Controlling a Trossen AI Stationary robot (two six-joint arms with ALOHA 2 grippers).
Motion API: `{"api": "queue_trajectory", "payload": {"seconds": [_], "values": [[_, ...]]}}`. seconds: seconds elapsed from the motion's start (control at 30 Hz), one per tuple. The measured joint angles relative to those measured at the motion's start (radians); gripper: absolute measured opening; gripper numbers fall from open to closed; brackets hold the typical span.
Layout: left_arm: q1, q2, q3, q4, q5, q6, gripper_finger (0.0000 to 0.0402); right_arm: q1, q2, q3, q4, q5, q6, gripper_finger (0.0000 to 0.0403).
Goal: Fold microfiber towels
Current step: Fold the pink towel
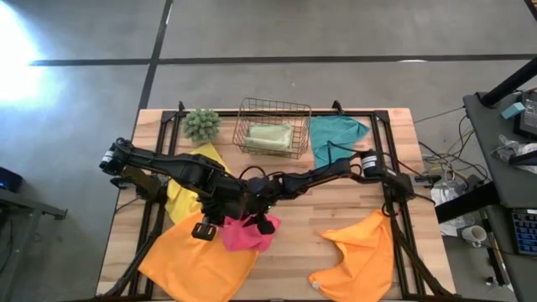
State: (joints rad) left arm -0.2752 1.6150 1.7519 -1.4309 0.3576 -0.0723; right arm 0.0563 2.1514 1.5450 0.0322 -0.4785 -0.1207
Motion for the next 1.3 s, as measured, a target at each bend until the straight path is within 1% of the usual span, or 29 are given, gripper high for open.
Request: {"api": "queue_trajectory", "payload": {"seconds": [0.13, 0.23, 0.47, 0.6, 0.7, 0.8, 0.87, 1.03, 1.17, 1.3], "values": [[0.000, 0.000, 0.000, 0.001, 0.000, 0.000, 0.0000, 0.000, 0.009, 0.014, -0.001, 0.012, -0.004, 0.0102], [0.000, 0.000, 0.000, 0.001, 0.000, 0.000, 0.0000, 0.000, 0.008, 0.015, -0.007, 0.056, -0.021, 0.0102], [0.000, 0.000, 0.000, 0.001, 0.000, 0.000, 0.0000, -0.005, 0.010, 0.005, -0.029, 0.063, -0.032, 0.0102], [0.000, 0.000, 0.000, 0.001, 0.000, 0.000, 0.0000, -0.005, 0.011, 0.004, -0.029, 0.104, -0.034, 0.0102], [0.000, 0.000, 0.000, 0.002, -0.002, 0.000, 0.0000, -0.005, 0.011, 0.002, -0.034, 0.100, -0.036, 0.0102], [0.000, 0.000, 0.000, 0.002, -0.005, 0.000, 0.0000, -0.005, 0.011, 0.000, -0.035, 0.066, -0.037, 0.0102], [0.000, 0.000, 0.000, 0.003, -0.007, 0.000, 0.0000, -0.005, 0.011, -0.003, -0.033, 0.063, -0.037, 0.0102], [0.000, 0.000, 0.000, 0.015, -0.020, 0.001, 0.0000, -0.002, 0.063, 0.008, -0.016, 0.059, 0.003, 0.0102], [0.000, 0.000, 0.000, 0.016, -0.023, 0.001, 0.0000, 0.002, 0.076, 0.021, -0.018, 0.060, 0.016, 0.0102], [0.000, 0.000, 0.000, 0.016, -0.023, 0.000, 0.0000, 0.002, 0.074, 0.021, -0.024, 0.057, 0.016, 0.0089]]}}
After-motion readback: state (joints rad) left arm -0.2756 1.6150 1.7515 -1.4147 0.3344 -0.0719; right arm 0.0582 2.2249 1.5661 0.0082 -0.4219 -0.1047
